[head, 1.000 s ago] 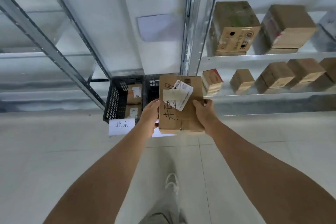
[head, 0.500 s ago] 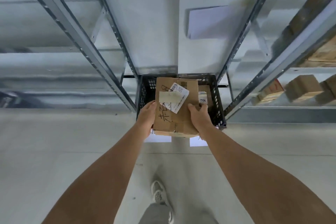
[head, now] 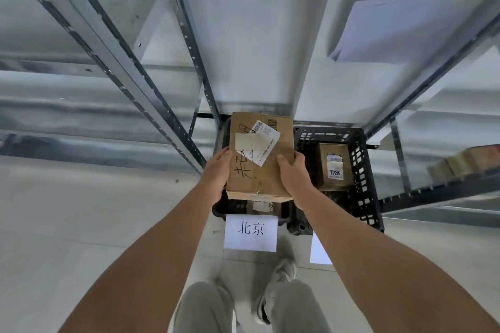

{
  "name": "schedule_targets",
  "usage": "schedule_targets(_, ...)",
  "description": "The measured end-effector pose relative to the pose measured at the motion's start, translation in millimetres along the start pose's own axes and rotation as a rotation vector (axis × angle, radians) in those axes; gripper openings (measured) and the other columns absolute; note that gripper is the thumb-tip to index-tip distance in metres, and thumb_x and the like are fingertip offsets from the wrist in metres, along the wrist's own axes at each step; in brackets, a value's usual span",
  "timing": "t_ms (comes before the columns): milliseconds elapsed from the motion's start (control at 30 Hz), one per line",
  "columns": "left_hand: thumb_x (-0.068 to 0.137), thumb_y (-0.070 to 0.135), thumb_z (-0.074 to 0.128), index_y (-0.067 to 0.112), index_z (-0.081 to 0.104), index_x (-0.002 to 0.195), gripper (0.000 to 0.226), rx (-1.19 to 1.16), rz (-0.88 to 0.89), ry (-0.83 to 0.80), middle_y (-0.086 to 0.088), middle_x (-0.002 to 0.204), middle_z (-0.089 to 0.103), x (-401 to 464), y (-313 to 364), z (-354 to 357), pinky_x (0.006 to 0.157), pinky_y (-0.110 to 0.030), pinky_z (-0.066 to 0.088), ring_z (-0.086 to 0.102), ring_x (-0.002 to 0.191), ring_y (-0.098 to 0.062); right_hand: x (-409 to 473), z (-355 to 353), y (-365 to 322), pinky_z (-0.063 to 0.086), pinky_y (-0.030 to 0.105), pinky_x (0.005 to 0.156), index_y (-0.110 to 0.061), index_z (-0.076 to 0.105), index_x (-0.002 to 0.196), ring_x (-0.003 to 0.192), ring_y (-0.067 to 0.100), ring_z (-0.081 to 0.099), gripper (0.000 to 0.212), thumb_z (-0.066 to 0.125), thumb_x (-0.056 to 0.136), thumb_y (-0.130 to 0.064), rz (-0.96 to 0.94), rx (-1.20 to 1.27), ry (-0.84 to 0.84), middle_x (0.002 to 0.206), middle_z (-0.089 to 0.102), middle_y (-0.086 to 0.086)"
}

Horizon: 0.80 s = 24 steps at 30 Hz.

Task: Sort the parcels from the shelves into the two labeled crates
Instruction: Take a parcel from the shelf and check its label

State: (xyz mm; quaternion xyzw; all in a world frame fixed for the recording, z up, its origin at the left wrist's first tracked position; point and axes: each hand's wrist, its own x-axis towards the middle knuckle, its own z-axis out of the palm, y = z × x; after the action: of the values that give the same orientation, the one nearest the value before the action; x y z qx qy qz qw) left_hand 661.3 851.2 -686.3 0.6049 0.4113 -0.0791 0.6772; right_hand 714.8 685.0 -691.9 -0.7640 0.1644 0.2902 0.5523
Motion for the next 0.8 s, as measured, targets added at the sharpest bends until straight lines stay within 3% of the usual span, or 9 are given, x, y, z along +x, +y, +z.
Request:
schedule_targets(167, 0.106, 0.038, 0.04, 0.027, 0.057, 0.136, 0.036, 0.037, 0.011, -0.018, -0.006, 0.11, 0.073, 114, -37, -13, 0.073, -0.04, 0.056, 0.07, 0.101, -0.026, 99, 52, 32, 0.047, 0.032, 0.074, -0.02, 0.025, 0.152, 0.089, 0.013, 0.056, 0.055, 0.045, 0.105, -0.038, -0.027, -0.022, -0.008, 0.119, 0.054, -0.001)
schedule_targets(300, 0.107, 0.035, 0.038, 0.026, 0.06, 0.13, 0.033, 0.081, 0.07, -0.042, -0.005, 0.11, 0.073, 218, -77, -20, 0.078, -0.04, 0.055, 0.069, 0.102, -0.025, 193, 97, 73, 0.05, 0.045, 0.1, -0.02, 0.034, 0.148, 0.115, 0.024, 0.058, 0.051, 0.049, 0.103, -0.039, -0.082, -0.052, 0.014, 0.132, 0.057, 0.004)
schedule_targets(400, 0.108, 0.031, 0.037, 0.024, 0.059, 0.127, 0.03, 0.104, 0.097, -0.035, -0.004, 0.108, 0.072, 284, -107, -23, 0.08, -0.041, 0.056, 0.069, 0.098, -0.024, 253, 126, 103, 0.045, 0.049, 0.106, -0.017, 0.033, 0.149, 0.12, 0.028, 0.055, 0.053, 0.048, 0.103, -0.04, -0.107, -0.094, 0.02, 0.134, 0.055, 0.004)
schedule_targets(567, 0.108, 0.023, 0.038, 0.026, 0.062, 0.113, 0.025, 0.087, 0.135, -0.037, -0.004, 0.105, 0.072, 368, -147, -21, 0.088, -0.043, 0.057, 0.069, 0.097, -0.023, 328, 159, 143, 0.046, 0.041, 0.1, -0.015, 0.036, 0.148, 0.12, 0.028, 0.056, 0.051, 0.046, 0.104, -0.039, -0.16, -0.158, 0.052, 0.134, 0.055, 0.005)
schedule_targets(633, 0.108, 0.023, 0.036, 0.028, 0.06, 0.107, 0.025, 0.092, 0.157, -0.029, -0.002, 0.106, 0.071, 385, -156, -18, 0.083, -0.039, 0.057, 0.068, 0.095, -0.021, 349, 164, 152, 0.047, 0.045, 0.101, -0.016, 0.038, 0.146, 0.116, 0.027, 0.058, 0.049, 0.047, 0.103, -0.039, -0.175, -0.159, 0.053, 0.133, 0.058, 0.006)
schedule_targets(800, 0.108, 0.024, 0.036, 0.026, 0.061, 0.112, 0.026, 0.137, 0.213, 0.016, -0.004, 0.115, 0.07, 410, -165, -12, 0.096, -0.046, 0.055, 0.067, 0.105, -0.025, 375, 171, 157, 0.046, 0.051, 0.104, -0.015, 0.036, 0.144, 0.119, 0.03, 0.056, 0.047, 0.044, 0.104, -0.039, -0.188, -0.202, 0.044, 0.131, 0.055, 0.008)
